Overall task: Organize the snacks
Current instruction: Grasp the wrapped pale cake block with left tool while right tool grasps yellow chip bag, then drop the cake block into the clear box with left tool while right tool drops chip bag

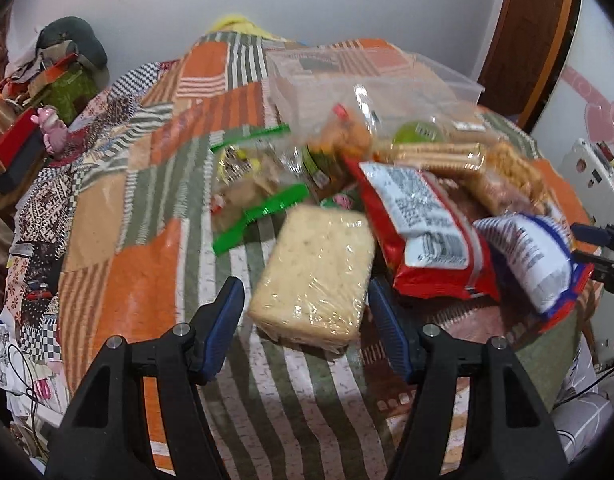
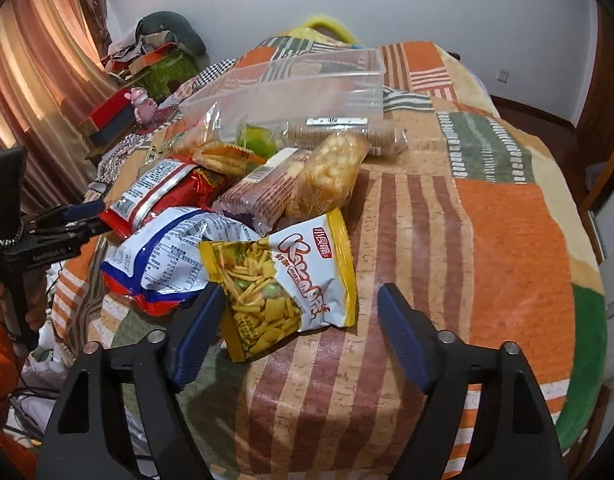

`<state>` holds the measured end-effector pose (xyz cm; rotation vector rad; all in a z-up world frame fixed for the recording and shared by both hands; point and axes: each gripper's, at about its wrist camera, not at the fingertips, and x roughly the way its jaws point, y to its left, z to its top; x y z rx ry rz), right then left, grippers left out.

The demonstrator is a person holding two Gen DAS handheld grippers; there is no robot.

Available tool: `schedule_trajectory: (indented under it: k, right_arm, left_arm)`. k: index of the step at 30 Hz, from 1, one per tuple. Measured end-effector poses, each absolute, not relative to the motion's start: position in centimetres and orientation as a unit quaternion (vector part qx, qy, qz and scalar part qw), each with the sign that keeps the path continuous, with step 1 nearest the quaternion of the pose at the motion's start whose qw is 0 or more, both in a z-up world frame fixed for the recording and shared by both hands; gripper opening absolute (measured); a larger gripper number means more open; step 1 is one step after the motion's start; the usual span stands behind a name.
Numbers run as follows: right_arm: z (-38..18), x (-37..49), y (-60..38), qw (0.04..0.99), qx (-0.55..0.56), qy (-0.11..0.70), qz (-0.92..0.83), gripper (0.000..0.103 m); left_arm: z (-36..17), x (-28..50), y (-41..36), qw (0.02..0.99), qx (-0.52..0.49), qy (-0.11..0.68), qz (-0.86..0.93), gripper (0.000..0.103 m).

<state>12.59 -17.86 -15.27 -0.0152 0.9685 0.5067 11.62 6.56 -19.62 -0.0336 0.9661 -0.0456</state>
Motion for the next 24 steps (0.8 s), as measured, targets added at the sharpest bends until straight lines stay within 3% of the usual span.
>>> schedule_trajectory:
  k: [12, 17, 24]
  right_arm:
    - [-16.1, 14.3, -16.9, 0.854, -0.008, 0.467, 0.23, 0.08]
    - [-16.2, 14.4, -17.3, 0.856, -0.014, 0.467, 0.221, 0.044]
    - [-15.8, 14.5, -18.9, 0.857, 0.019, 0.467, 0.216, 0.02]
  left_arm:
    - [-21.5, 13.9, 6.4, 0.882, -0.031, 0.47, -0.017, 0.063]
    - [-21.4, 13.7, 6.3, 0.888, -0.026, 0.459, -0.017, 0.056]
    - [-20.5, 12.7, 6.5, 0.896, -0.019, 0.444, -0.004, 0.055]
